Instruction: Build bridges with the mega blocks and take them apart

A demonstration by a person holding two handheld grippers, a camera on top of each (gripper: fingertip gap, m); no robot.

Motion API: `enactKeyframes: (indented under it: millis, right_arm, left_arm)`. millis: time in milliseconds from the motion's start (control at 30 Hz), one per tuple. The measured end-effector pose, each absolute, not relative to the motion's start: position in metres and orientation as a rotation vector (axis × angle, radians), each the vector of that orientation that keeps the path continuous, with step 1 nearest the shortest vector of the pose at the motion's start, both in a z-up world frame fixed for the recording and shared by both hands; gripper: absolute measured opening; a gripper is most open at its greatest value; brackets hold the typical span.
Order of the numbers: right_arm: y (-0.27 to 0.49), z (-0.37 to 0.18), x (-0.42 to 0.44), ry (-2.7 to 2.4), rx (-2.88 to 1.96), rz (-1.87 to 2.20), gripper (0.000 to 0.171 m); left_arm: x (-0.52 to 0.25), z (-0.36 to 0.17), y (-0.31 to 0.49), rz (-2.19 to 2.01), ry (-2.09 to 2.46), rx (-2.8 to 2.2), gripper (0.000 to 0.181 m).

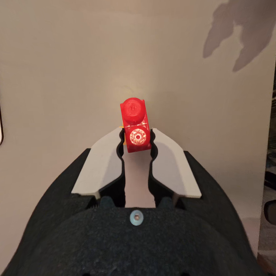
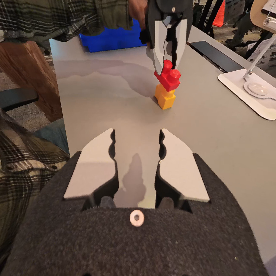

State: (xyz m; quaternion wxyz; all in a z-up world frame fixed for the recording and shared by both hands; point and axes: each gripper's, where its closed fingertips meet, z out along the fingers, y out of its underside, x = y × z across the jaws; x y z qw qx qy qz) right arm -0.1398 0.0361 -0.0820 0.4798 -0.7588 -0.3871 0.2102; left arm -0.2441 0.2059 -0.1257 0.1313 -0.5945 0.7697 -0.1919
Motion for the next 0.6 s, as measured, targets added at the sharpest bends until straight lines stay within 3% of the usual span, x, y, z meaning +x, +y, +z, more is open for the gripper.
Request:
enactKeyframes:
  millis: [600]
  right_arm:
    - [0.038, -0.089, -0.144, -0.964, -1.87, 0.515, 0.055]
  left_arm:
    - [-0.239, -0.142, 0.211, -0.75, 2.101, -1.68, 0.031]
